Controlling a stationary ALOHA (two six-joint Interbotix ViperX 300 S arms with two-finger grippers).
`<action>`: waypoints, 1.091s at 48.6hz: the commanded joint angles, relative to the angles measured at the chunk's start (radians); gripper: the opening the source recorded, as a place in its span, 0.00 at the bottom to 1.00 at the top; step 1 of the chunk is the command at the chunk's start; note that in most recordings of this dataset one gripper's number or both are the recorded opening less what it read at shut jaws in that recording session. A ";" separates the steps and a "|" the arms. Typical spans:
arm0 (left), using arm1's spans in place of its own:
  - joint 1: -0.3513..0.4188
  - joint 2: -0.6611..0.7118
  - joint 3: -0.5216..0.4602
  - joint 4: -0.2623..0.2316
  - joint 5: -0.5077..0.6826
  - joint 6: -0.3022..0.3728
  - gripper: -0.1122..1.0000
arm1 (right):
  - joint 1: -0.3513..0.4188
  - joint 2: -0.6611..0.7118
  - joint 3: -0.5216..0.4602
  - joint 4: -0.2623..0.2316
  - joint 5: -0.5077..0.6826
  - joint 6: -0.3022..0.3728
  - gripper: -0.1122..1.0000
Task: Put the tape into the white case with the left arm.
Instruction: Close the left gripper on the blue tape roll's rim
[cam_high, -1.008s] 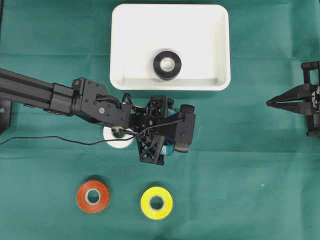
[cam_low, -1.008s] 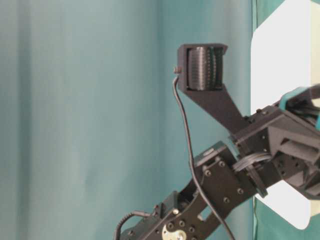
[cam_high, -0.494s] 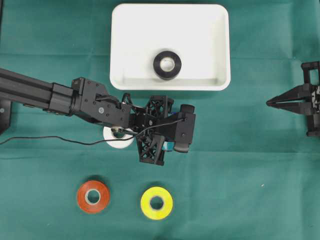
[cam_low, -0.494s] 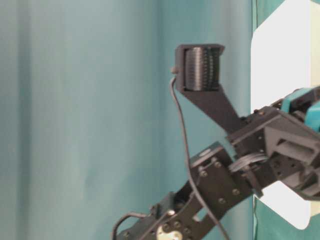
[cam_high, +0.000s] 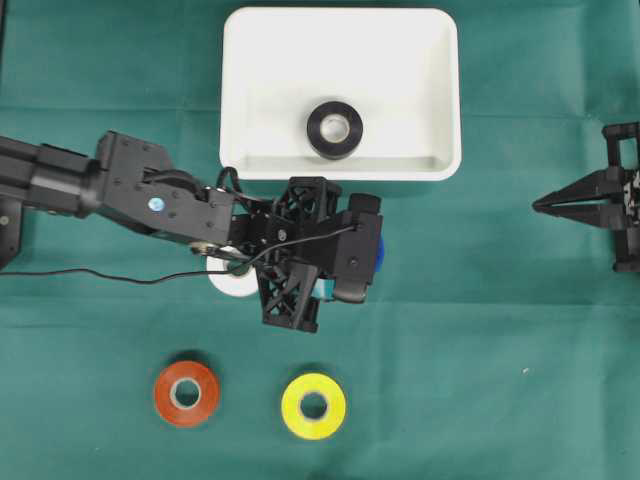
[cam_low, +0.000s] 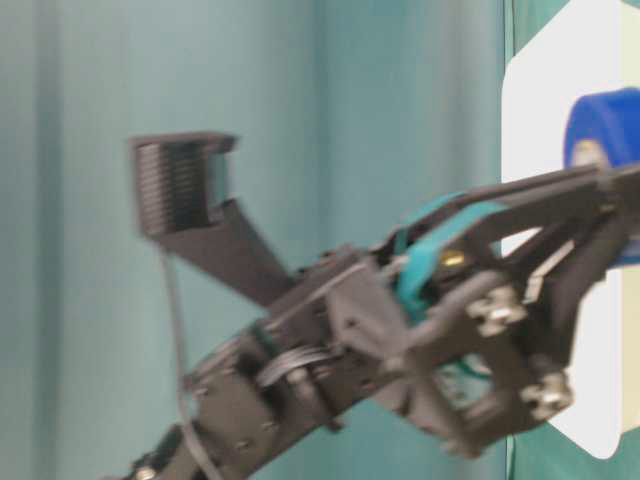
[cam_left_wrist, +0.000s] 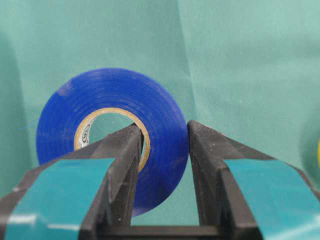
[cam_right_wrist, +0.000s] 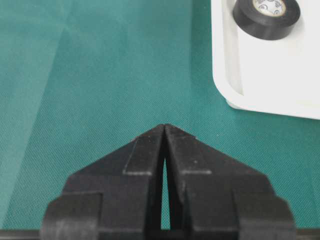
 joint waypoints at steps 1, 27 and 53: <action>0.005 -0.054 -0.017 0.002 0.009 0.014 0.34 | 0.000 0.006 -0.012 -0.002 -0.008 0.002 0.02; 0.156 0.026 -0.074 0.002 -0.017 0.172 0.34 | 0.000 0.005 -0.012 -0.002 -0.006 0.002 0.02; 0.247 0.196 -0.272 0.002 -0.018 0.273 0.34 | 0.000 0.003 -0.012 -0.002 -0.008 0.002 0.02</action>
